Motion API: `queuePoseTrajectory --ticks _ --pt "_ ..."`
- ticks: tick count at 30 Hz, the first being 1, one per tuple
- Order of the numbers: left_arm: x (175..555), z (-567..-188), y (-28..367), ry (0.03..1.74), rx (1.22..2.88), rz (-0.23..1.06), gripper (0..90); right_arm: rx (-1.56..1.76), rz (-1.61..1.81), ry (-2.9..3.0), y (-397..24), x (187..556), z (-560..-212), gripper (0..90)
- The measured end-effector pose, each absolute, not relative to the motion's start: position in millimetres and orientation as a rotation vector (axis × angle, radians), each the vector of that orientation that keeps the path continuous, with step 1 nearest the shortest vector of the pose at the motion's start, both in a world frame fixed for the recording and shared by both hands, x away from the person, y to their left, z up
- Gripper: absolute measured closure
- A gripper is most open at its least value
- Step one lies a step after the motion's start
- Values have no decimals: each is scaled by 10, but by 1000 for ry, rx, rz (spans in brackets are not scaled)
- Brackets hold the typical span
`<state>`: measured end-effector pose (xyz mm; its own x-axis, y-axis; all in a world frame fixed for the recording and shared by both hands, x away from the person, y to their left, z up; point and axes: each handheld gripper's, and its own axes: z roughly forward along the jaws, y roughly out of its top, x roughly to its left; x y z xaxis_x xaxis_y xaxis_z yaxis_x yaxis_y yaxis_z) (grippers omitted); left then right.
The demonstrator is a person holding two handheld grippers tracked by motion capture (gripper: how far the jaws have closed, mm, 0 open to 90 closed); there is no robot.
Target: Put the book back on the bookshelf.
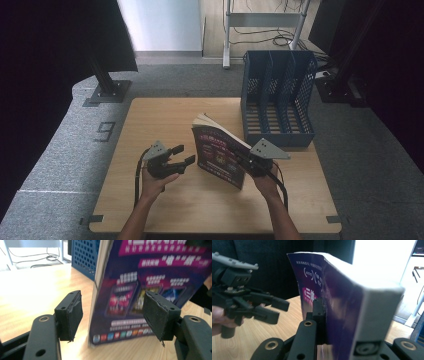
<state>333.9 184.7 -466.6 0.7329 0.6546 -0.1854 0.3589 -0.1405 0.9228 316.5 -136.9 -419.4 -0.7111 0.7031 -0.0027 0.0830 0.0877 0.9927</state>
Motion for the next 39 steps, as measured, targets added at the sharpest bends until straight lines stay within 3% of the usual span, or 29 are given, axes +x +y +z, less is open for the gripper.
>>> queuePoseTrajectory --ticks 39 --pt "3287 -4775 1868 838 1771 288 317 873 1759 1757 -1355 3077 -4160 815"
